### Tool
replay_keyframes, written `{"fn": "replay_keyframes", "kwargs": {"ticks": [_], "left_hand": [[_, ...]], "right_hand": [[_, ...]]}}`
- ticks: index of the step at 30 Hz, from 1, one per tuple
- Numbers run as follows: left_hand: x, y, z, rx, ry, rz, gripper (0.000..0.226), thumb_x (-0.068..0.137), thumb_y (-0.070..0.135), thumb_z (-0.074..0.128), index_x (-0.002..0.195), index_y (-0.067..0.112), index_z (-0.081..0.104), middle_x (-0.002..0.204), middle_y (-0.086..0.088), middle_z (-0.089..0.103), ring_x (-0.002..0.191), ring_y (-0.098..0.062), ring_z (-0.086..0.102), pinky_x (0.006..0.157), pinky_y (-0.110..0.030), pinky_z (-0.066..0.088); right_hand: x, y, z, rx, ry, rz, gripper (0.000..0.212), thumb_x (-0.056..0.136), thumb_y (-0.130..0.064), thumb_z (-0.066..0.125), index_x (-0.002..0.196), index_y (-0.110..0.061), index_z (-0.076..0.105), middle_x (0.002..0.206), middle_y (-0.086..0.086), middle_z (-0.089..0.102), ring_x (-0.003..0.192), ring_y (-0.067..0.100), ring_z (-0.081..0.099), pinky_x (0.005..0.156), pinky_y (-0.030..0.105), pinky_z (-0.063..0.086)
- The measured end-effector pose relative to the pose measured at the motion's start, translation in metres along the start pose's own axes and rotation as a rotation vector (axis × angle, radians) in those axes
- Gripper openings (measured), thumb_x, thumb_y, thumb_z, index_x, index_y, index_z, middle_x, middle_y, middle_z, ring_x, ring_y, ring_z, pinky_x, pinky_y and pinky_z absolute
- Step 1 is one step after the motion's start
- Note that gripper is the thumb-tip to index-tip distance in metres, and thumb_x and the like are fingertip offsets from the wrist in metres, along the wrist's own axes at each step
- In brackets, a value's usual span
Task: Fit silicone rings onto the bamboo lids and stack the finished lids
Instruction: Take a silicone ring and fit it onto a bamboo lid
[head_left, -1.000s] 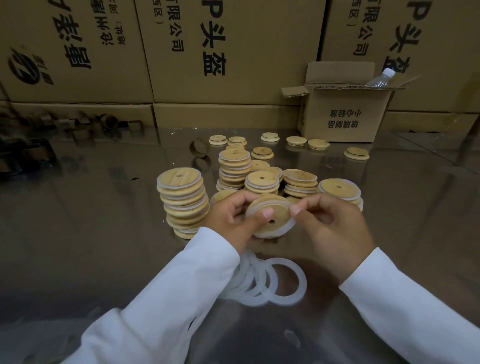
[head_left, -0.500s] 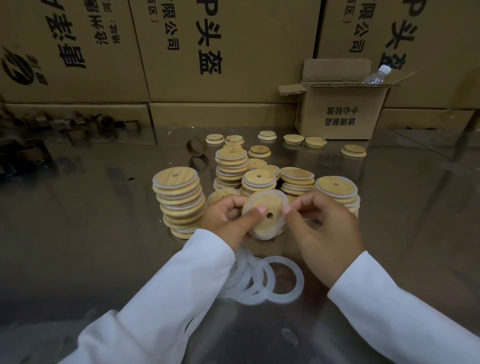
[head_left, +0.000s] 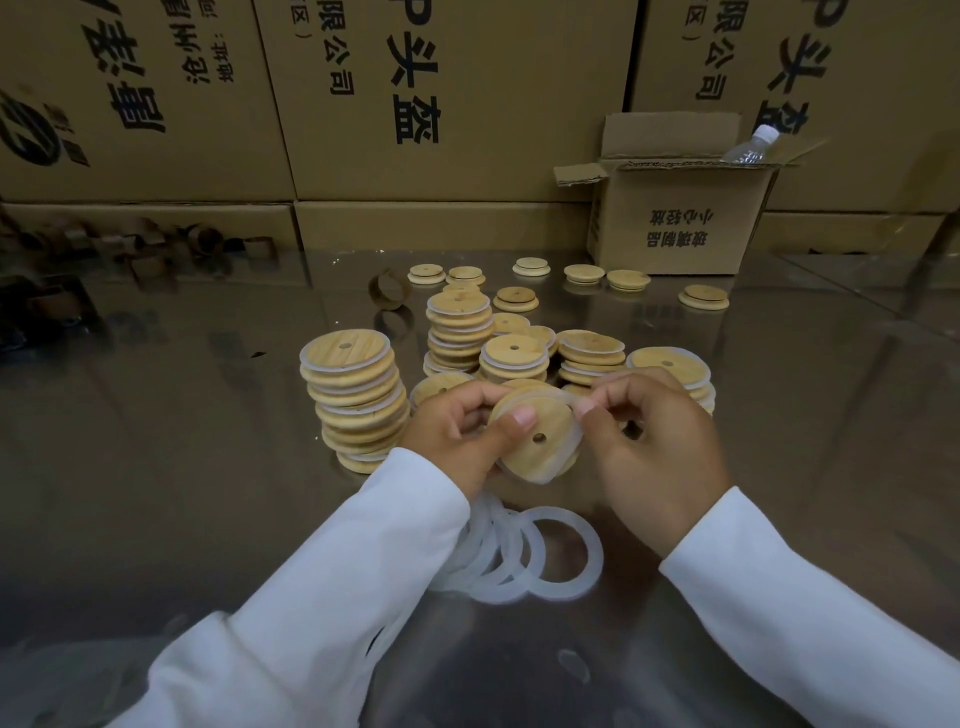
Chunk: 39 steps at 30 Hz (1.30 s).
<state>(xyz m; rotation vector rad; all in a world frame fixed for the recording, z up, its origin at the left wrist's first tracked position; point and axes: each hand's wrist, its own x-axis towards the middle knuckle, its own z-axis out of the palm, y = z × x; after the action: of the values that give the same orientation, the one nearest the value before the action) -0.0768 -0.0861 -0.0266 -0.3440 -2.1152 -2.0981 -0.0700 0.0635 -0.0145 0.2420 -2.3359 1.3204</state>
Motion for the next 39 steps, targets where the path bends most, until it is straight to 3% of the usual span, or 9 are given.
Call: {"fn": "replay_keyframes", "kwargs": {"ticks": [9, 11, 14, 17, 22, 27, 32, 39], "left_hand": [[-0.001, -0.002, 0.000, -0.023, 0.056, 0.020, 0.006, 0.083, 0.008, 0.060, 0.083, 0.013, 0.064, 0.078, -0.004, 0.066, 0.073, -0.018, 0.063, 0.058, -0.022, 0.052], [-0.001, -0.004, 0.002, -0.047, 0.098, 0.002, 0.006, 0.082, 0.007, 0.061, 0.081, 0.012, 0.065, 0.077, -0.007, 0.066, 0.072, -0.023, 0.063, 0.059, -0.029, 0.055], [0.000, -0.003, 0.005, -0.164, 0.148, -0.095, 0.007, 0.084, 0.006, 0.060, 0.081, 0.011, 0.064, 0.078, -0.012, 0.067, 0.079, -0.032, 0.063, 0.075, -0.045, 0.054], [0.000, -0.002, 0.007, -0.230, 0.142, -0.138, 0.009, 0.083, 0.003, 0.059, 0.085, 0.011, 0.063, 0.081, -0.009, 0.069, 0.082, -0.027, 0.065, 0.076, -0.042, 0.055], [-0.004, -0.001, 0.010, -0.081, 0.051, -0.152, 0.015, 0.083, 0.006, 0.062, 0.085, 0.021, 0.064, 0.083, -0.001, 0.071, 0.084, -0.022, 0.067, 0.080, -0.043, 0.054], [-0.005, 0.001, 0.009, 0.027, 0.076, -0.057, 0.008, 0.083, 0.006, 0.062, 0.086, 0.014, 0.063, 0.092, -0.016, 0.067, 0.093, -0.034, 0.064, 0.082, -0.050, 0.053], [-0.004, 0.004, 0.008, 0.100, 0.030, 0.058, 0.008, 0.082, 0.006, 0.062, 0.089, 0.011, 0.061, 0.088, -0.013, 0.065, 0.082, -0.021, 0.062, 0.061, -0.027, 0.055], [-0.001, 0.001, 0.004, 0.105, 0.027, 0.101, 0.012, 0.082, 0.004, 0.062, 0.088, 0.014, 0.061, 0.085, -0.006, 0.064, 0.079, -0.016, 0.061, 0.060, -0.019, 0.050]], "right_hand": [[0.002, -0.001, -0.003, 0.067, -0.054, 0.025, 0.014, 0.084, -0.020, 0.063, 0.072, -0.025, 0.058, 0.090, -0.005, 0.060, 0.082, 0.004, 0.055, 0.069, 0.014, 0.040], [-0.001, -0.001, -0.001, 0.064, -0.044, 0.014, 0.012, 0.083, -0.022, 0.064, 0.076, -0.028, 0.056, 0.088, -0.008, 0.061, 0.081, 0.003, 0.056, 0.066, 0.015, 0.042], [-0.006, 0.000, 0.003, 0.019, -0.015, -0.007, 0.016, 0.082, -0.027, 0.065, 0.080, -0.035, 0.051, 0.088, -0.016, 0.059, 0.081, 0.000, 0.057, 0.065, 0.015, 0.044], [-0.005, 0.001, 0.003, -0.036, 0.011, -0.032, 0.016, 0.084, -0.030, 0.063, 0.075, -0.037, 0.051, 0.082, -0.021, 0.060, 0.078, -0.001, 0.058, 0.063, 0.014, 0.043], [-0.004, 0.002, 0.002, -0.133, 0.015, -0.084, 0.014, 0.084, -0.030, 0.062, 0.078, -0.038, 0.052, 0.077, -0.023, 0.058, 0.076, 0.001, 0.057, 0.063, 0.018, 0.046], [-0.005, 0.000, 0.004, -0.150, -0.001, -0.075, 0.006, 0.089, -0.026, 0.055, 0.084, -0.029, 0.053, 0.082, -0.010, 0.060, 0.077, 0.009, 0.056, 0.071, 0.033, 0.051], [0.000, -0.002, 0.005, -0.158, -0.005, -0.043, 0.009, 0.092, -0.021, 0.047, 0.084, -0.023, 0.045, 0.087, -0.002, 0.053, 0.075, 0.010, 0.048, 0.062, 0.021, 0.039], [0.007, -0.002, 0.000, -0.099, -0.066, 0.033, 0.028, 0.092, -0.016, 0.050, 0.070, -0.031, 0.043, 0.073, -0.014, 0.050, 0.068, 0.001, 0.048, 0.052, 0.007, 0.036]]}}
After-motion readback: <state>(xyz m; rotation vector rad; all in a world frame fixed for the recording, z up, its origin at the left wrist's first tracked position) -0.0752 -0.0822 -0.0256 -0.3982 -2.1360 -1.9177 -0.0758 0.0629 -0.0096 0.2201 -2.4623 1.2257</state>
